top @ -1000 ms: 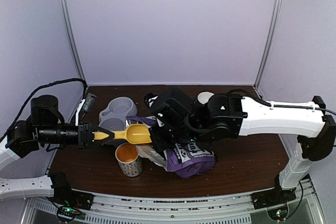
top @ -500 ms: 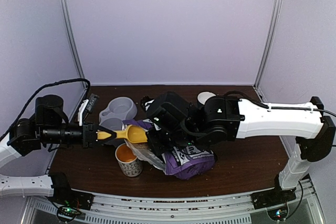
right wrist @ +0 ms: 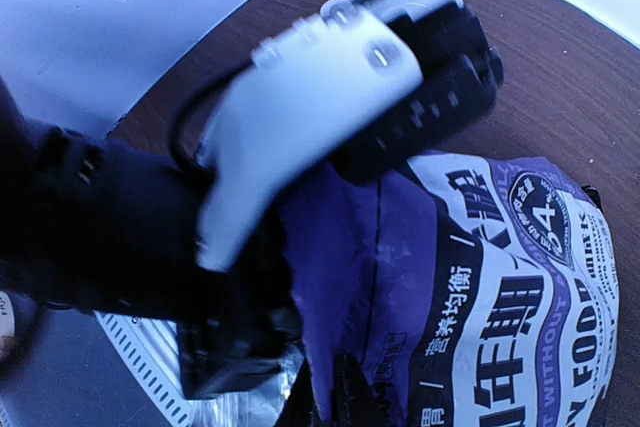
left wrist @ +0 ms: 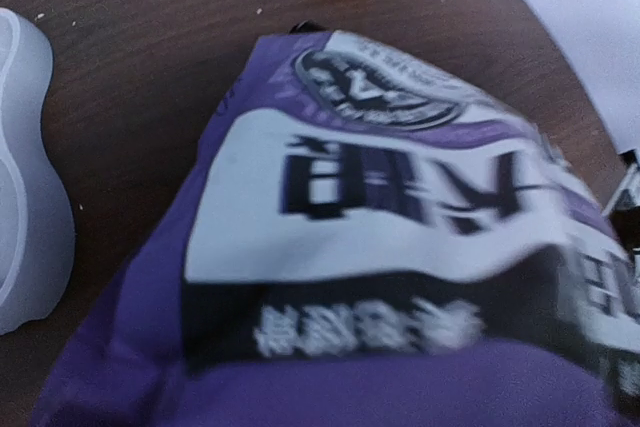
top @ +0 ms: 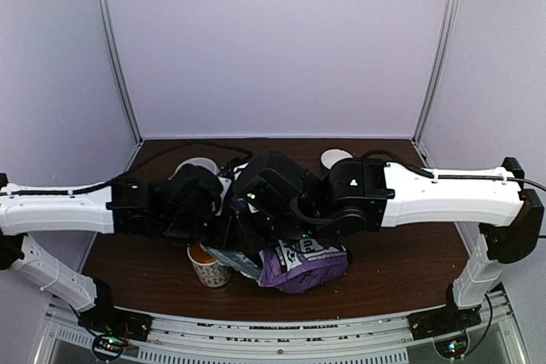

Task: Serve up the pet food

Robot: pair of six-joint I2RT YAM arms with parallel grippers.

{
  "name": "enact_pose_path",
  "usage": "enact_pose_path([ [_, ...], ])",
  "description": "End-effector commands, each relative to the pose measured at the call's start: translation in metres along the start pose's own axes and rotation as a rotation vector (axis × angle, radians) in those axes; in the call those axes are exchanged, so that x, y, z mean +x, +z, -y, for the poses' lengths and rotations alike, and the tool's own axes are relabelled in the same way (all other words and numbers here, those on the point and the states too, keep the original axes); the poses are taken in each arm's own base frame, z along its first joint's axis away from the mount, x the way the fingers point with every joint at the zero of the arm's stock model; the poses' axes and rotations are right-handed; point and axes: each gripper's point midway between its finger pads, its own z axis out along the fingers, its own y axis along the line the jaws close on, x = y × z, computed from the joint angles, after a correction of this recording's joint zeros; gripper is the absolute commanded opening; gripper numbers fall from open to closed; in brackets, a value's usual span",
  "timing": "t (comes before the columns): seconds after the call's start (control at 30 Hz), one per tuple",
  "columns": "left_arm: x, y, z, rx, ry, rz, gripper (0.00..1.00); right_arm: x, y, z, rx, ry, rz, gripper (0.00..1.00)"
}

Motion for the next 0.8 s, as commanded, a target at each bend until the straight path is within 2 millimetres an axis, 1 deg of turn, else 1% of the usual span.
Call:
enact_pose_path([
  [0.0,0.015,0.042,0.0,-0.097,0.069,-0.064,0.0,-0.01,-0.019,-0.009,-0.046,0.028,0.04,0.0],
  [0.03,0.01,0.047,0.016,-0.024,0.059,-0.044,0.0,-0.01,-0.02,-0.007,-0.046,0.034,0.042,0.0],
  [0.1,0.008,0.051,0.038,0.091,0.036,-0.028,0.0,-0.01,-0.021,-0.002,-0.046,0.044,0.045,0.0],
  [0.23,0.008,0.044,0.064,0.262,0.003,-0.015,0.0,-0.008,-0.023,0.008,-0.038,0.064,0.05,0.0],
  [0.4,0.018,0.028,0.096,0.499,-0.015,-0.03,0.0,-0.009,-0.022,0.019,-0.035,0.087,0.051,0.0],
  [0.47,0.024,0.023,0.104,0.565,-0.023,-0.037,0.0,-0.01,-0.023,0.024,-0.03,0.096,0.054,0.0],
  [0.53,0.025,0.017,0.111,0.629,-0.046,-0.028,0.0,-0.012,-0.024,0.03,-0.02,0.101,0.059,0.0],
  [0.6,0.022,0.008,0.116,0.69,-0.077,0.001,0.0,-0.014,-0.027,0.035,-0.01,0.107,0.067,0.0],
  [0.7,0.017,-0.006,0.117,0.741,-0.114,0.045,0.0,-0.015,-0.031,0.047,0.014,0.123,0.08,0.0],
  [0.77,0.013,-0.014,0.114,0.754,-0.137,0.073,0.0,-0.013,-0.033,0.054,0.026,0.134,0.082,0.0],
])
